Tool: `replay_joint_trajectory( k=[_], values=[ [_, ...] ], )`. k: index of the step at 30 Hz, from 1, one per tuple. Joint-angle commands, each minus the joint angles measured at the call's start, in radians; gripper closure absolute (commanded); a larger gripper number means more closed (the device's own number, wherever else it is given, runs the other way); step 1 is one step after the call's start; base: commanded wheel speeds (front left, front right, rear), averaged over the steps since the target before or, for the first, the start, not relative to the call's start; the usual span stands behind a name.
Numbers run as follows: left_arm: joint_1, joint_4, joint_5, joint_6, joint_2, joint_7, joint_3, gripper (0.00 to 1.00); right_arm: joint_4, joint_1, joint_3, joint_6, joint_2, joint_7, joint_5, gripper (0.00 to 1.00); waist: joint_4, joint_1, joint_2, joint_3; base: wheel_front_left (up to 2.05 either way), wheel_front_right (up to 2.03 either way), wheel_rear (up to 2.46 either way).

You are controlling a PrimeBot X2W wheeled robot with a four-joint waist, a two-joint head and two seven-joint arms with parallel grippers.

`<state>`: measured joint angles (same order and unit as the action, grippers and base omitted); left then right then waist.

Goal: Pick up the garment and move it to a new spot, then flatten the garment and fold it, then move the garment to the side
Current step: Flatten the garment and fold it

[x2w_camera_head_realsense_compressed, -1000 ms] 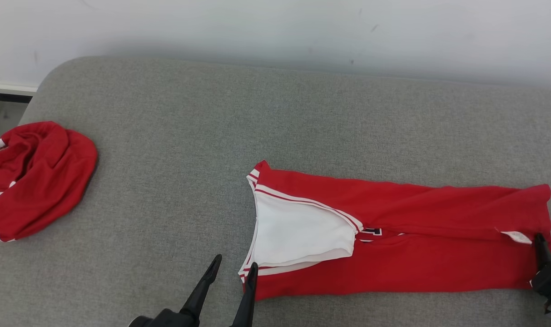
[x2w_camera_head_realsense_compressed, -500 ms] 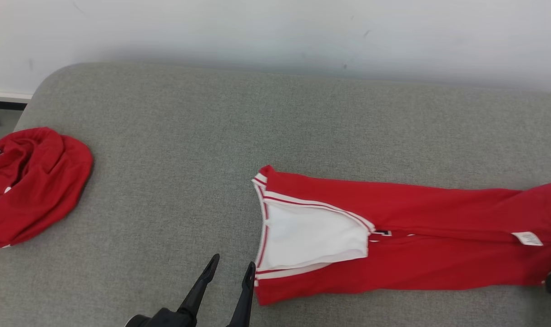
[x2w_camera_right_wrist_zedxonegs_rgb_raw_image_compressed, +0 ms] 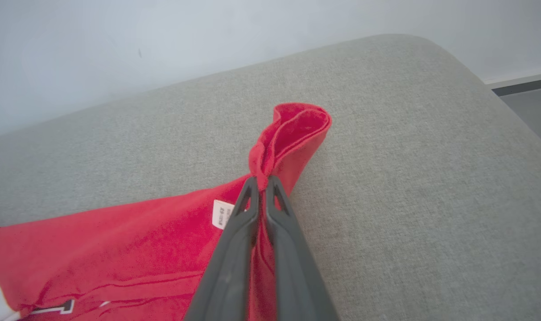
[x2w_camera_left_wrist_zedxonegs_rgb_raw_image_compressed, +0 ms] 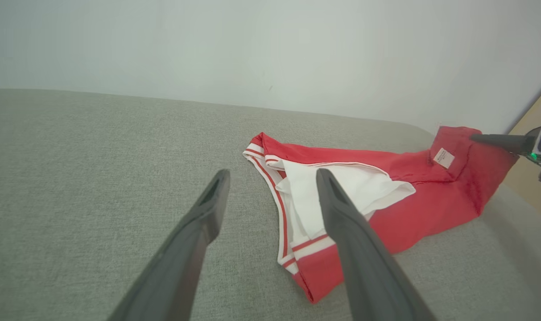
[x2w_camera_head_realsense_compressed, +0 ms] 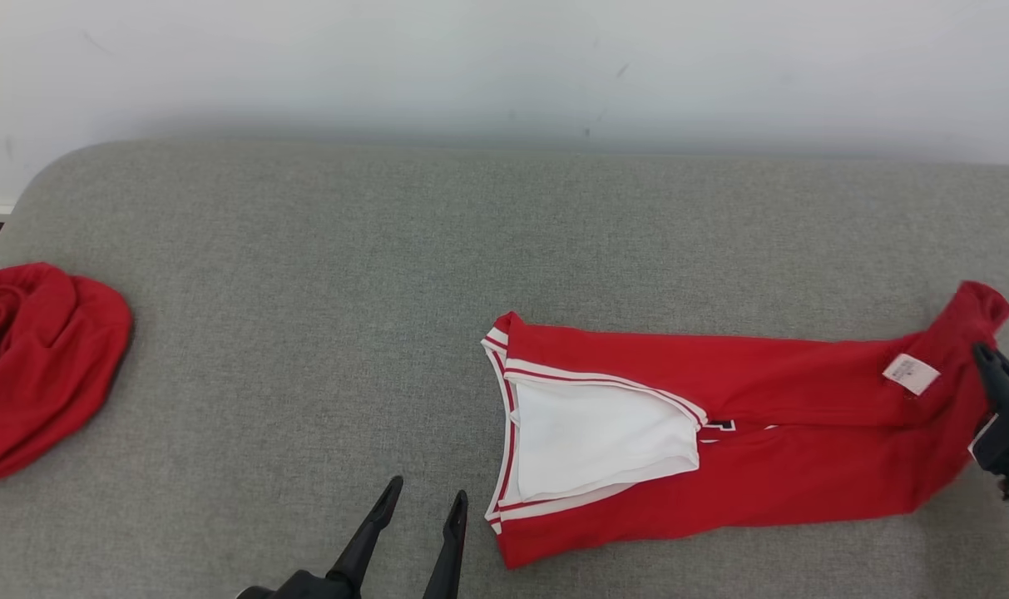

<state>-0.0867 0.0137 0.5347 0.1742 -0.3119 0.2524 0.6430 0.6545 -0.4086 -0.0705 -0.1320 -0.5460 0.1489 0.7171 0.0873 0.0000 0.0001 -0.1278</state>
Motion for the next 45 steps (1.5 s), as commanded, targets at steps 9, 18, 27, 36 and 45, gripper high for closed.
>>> replay_joint_trajectory(
  k=[9, 18, 27, 36, 45],
  values=[
    [-0.001, -0.01, 0.009, -0.01, 0.018, 0.001, 0.01, 0.0, -0.39, 0.088, 0.0, 0.003, 0.081, 0.139, 0.074, 1.0, 0.022, 0.0, -0.0001, 0.019, 0.0, 0.0, 0.0],
    [-0.009, -0.021, 0.013, -0.022, 0.036, 0.009, 0.002, 0.0, -0.64, 0.144, -0.067, 0.003, 0.226, 0.237, 0.021, 1.0, 0.085, 0.0, -0.0001, 0.005, 0.0, 0.0, 0.0],
    [-0.02, -0.038, 0.004, -0.042, 0.059, 0.011, -0.004, 0.0, -0.614, 0.147, -0.168, 0.003, 0.314, 0.265, -0.021, 1.0, 0.133, 0.0, -0.0001, -0.004, 0.0, 0.0, 0.0],
    [-0.027, -0.058, -0.015, -0.065, 0.082, 0.013, -0.019, 0.0, -0.497, 0.145, -0.256, 0.003, 0.367, 0.237, -0.048, 1.0, 0.162, 0.0, -0.0001, -0.014, 0.0, 0.0, 0.0],
    [-0.012, -0.073, -0.031, -0.083, 0.096, 0.014, -0.034, 0.0, -0.475, 0.13, -0.249, 0.003, 0.424, 0.206, 0.011, 0.0, 0.16, 0.0, -0.0001, -0.002, 0.0, 0.0, 0.0]
  ],
)
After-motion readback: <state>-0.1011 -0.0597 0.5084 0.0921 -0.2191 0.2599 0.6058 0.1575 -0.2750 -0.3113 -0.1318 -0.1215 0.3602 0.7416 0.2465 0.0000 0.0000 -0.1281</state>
